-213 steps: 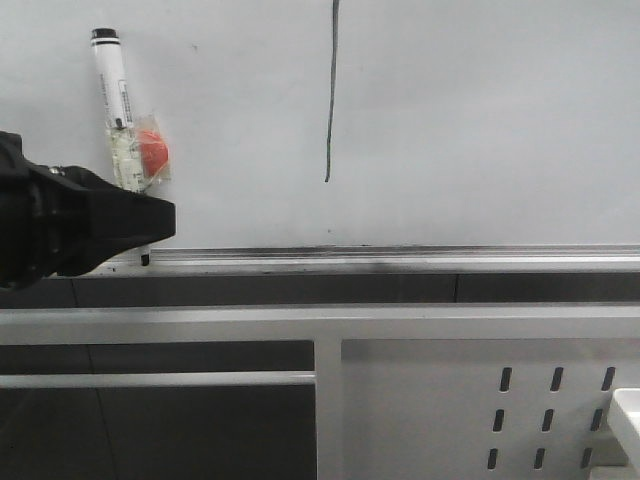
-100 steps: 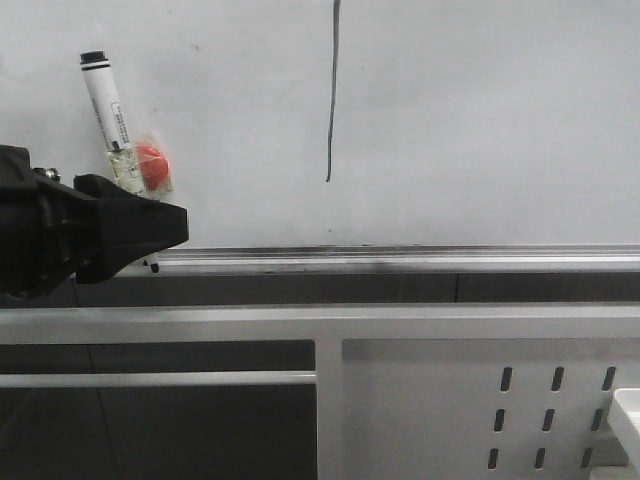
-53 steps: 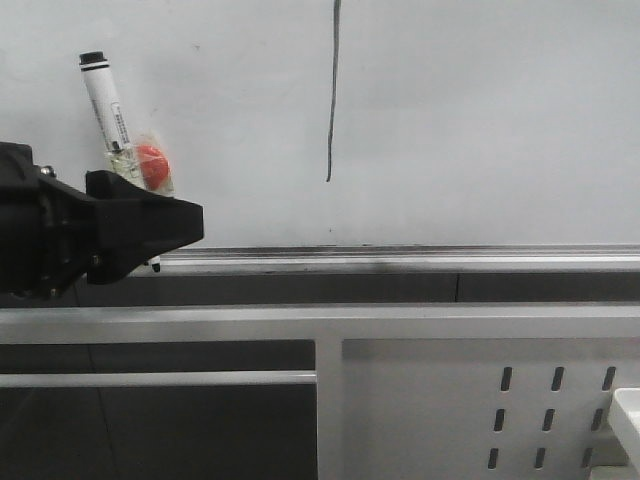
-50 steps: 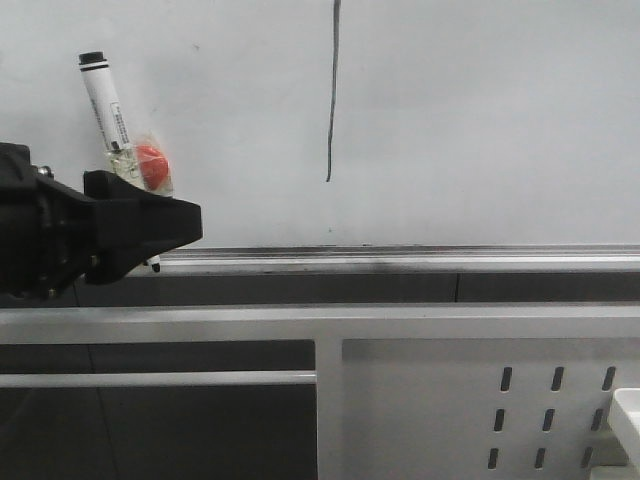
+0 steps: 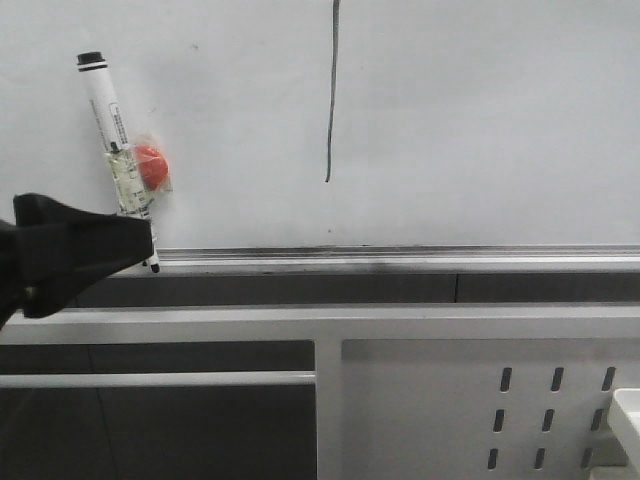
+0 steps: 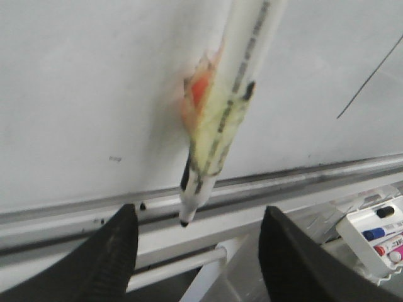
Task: Write number 1 on whiteboard
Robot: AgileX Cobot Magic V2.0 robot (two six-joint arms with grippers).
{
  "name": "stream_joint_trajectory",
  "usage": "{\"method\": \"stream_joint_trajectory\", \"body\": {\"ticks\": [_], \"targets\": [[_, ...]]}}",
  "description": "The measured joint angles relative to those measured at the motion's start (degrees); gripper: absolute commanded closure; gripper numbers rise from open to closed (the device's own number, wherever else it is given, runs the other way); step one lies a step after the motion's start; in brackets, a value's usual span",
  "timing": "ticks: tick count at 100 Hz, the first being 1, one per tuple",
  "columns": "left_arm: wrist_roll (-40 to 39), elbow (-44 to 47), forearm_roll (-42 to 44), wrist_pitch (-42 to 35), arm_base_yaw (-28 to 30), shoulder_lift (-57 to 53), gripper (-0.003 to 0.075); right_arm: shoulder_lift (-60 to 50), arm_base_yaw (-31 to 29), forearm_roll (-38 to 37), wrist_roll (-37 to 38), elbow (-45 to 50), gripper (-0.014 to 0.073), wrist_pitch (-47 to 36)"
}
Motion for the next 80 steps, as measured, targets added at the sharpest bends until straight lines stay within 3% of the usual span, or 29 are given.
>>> {"method": "stream_joint_trajectory", "body": {"ticks": [8, 15, 20, 30, 32, 54, 80], "targets": [[0.0, 2.2, 0.0, -0.2, 0.0, 0.0, 0.0344, 0.0, 0.0, 0.0, 0.0, 0.0, -0.0020, 0.4], [0.0, 4.1, 0.2, -0.2, 0.0, -0.1, 0.0402, 0.0, 0.0, 0.0, 0.0, 0.0, 0.0062, 1.4], [0.0, 5.4, 0.9, -0.2, 0.0, -0.3, 0.0486, -0.2, 0.0, 0.0, 0.0, 0.0, 0.0202, 2.7], [0.0, 7.7, 2.8, -0.2, 0.0, -1.3, 0.0687, -0.9, 0.0, 0.0, 0.5, 0.0, 0.0630, 6.4], [0.0, 8.1, 3.3, -0.2, 0.0, -1.5, 0.0726, -1.3, 0.0, 0.0, 0.8, 0.0, 0.0667, 6.9], [0.0, 9.2, 7.0, -0.2, 0.0, -4.1, 0.0740, -7.9, 0.0, -0.5, 1.8, 0.0, 0.0662, 8.3], [0.1, 9.2, 7.8, -0.2, 0.0, -8.6, 0.0740, -28.8, 0.0, -4.5, 5.7, 5.2, 0.0662, 2.5]]}}
